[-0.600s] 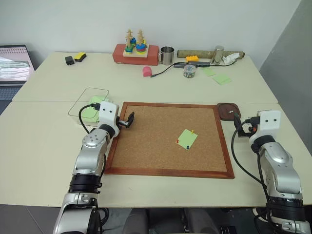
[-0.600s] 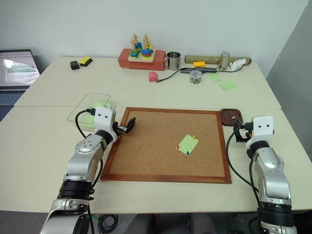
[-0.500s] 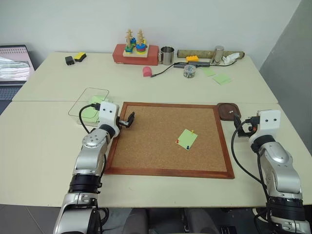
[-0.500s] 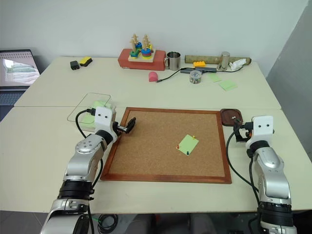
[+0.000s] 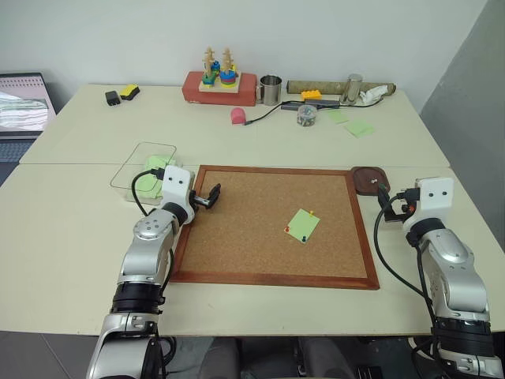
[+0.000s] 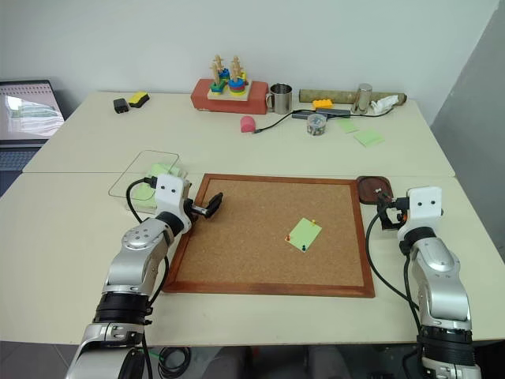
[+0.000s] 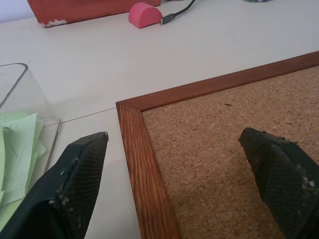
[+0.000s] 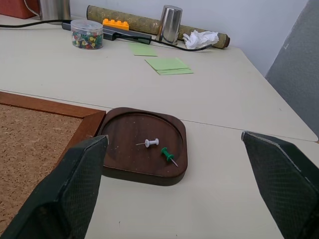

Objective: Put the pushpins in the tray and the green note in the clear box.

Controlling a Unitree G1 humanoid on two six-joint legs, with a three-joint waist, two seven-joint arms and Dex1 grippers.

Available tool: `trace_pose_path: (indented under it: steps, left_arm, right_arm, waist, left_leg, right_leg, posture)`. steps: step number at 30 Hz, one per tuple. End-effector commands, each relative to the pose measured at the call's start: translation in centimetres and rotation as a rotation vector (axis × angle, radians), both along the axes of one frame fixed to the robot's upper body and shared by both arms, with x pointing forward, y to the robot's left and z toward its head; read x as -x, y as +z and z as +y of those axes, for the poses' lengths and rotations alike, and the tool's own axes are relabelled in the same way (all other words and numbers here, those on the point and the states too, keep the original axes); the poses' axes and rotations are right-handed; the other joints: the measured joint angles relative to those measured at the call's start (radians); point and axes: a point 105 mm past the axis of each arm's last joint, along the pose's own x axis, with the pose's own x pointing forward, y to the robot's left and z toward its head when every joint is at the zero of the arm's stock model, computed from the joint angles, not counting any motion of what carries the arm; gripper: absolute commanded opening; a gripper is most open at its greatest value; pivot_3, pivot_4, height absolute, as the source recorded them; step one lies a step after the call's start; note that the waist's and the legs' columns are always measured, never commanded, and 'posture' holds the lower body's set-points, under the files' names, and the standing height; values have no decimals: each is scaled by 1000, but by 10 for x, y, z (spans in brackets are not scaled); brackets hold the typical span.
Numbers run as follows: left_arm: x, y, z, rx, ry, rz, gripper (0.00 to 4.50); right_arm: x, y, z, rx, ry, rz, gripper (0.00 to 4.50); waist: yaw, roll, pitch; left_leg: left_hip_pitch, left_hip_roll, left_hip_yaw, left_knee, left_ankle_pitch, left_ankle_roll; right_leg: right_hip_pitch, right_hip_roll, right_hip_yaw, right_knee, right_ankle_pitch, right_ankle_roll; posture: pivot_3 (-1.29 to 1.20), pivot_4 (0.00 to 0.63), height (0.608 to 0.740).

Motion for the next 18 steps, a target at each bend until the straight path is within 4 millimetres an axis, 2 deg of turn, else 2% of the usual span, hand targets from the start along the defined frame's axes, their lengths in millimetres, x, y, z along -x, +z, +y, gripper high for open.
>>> trace_pose_path:
  steps: [1,5,7,9,11,13,18]
  left_arm:
    - [2,17,-1,12,-29,-53,4488]
    - [4,19,-3,27,-46,-52,4488]
    - [10,20,-9,52,-123,-24,4488]
    - [28,20,-26,38,-321,21,4488]
    - [46,18,-34,8,-462,70,4488]
    - [50,20,-32,3,-493,91,4488]
    - [46,29,-26,-3,-485,81,4488]
  right_arm:
    - [0,16,-3,24,-1,-56,4500]
    - [1,16,-3,29,4,-53,4500]
    - [6,19,11,-8,126,-60,4500]
    - [20,27,42,-107,380,-56,4500]
    - [32,29,57,-122,527,-7,4500]
    - [37,26,61,-95,582,44,4500]
    - [38,26,65,-80,619,82,4500]
  waist:
    - [0,0,0]
    - [0,0,0]
    - [0,0,0]
    - [-2,0,0]
    - [-8,0,0]
    - [-8,0,0]
    - [-6,0,0]
  left_leg:
    - [0,0,0,0,0,0]
    - [0,0,0,0,0,0]
    - [0,0,0,0,0,0]
    - [0,0,0,0,0,0]
    - [0,1,0,-1,0,0]
    - [0,1,0,-1,0,0]
    - [1,0,0,1,0,0]
  right_leg:
    - [0,0,0,0,0,0]
    - [0,0,0,0,0,0]
    - [0,0,0,0,0,0]
    - [0,0,0,0,0,0]
    - [0,0,0,0,0,0]
    - [0,0,0,0,0,0]
    - [1,0,-1,0,-3,5]
  posture:
    - [0,150,740]
    - [0,150,740]
    - [0,150,740]
    - [0,150,740]
    - [0,150,740]
    - [0,150,740]
    - [0,150,740]
